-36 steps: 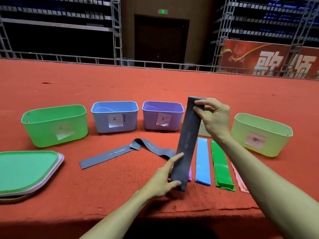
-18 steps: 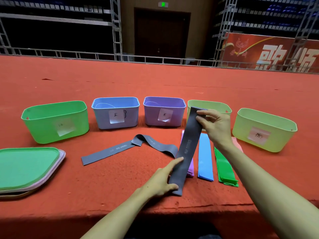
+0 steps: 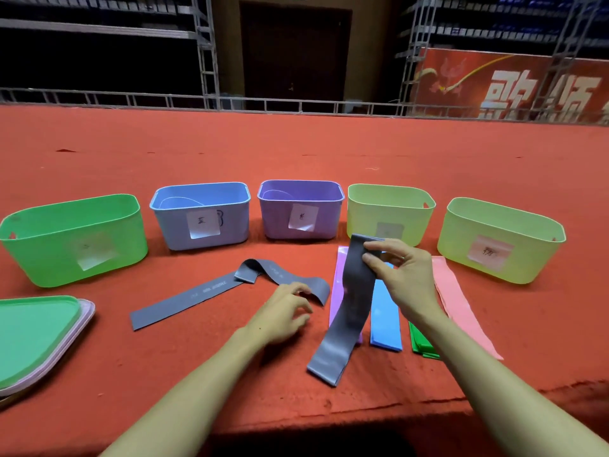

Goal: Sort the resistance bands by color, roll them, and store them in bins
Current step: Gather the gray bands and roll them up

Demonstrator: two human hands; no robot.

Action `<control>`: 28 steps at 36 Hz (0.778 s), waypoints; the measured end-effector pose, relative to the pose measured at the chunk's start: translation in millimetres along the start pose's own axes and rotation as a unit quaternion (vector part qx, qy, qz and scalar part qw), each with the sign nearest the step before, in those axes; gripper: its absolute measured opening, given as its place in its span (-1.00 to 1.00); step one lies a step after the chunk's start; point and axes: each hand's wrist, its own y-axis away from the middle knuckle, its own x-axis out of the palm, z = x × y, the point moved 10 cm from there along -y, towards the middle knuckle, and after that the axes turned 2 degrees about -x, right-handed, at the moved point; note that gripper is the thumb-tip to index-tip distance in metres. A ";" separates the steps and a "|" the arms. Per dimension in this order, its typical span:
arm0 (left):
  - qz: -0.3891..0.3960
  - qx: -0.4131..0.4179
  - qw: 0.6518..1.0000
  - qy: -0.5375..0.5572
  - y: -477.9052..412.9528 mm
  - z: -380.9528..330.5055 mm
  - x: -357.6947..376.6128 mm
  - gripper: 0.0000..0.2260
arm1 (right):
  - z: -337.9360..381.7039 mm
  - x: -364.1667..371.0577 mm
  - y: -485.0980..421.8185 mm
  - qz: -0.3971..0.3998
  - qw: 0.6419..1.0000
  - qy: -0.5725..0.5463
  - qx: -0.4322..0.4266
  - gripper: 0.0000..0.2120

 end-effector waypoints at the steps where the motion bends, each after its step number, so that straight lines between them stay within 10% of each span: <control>1: -0.001 0.010 1.000 -0.015 -5.3 0.5 -0.4 -0.85 | -0.5 -0.8 1.1 -0.001 1.000 -0.001 0.001 -0.70; 14: 0.087 0.114 0.979 -0.142 -40.5 -6.9 27.6 -0.73 | 0.4 -9.8 3.7 -0.004 1.000 -0.021 -0.011 -0.73; 28: -0.142 -0.005 0.978 0.150 -34.4 6.6 -34.6 -0.70 | 0.2 -4.3 1.8 0.004 1.000 -0.031 -0.003 -0.76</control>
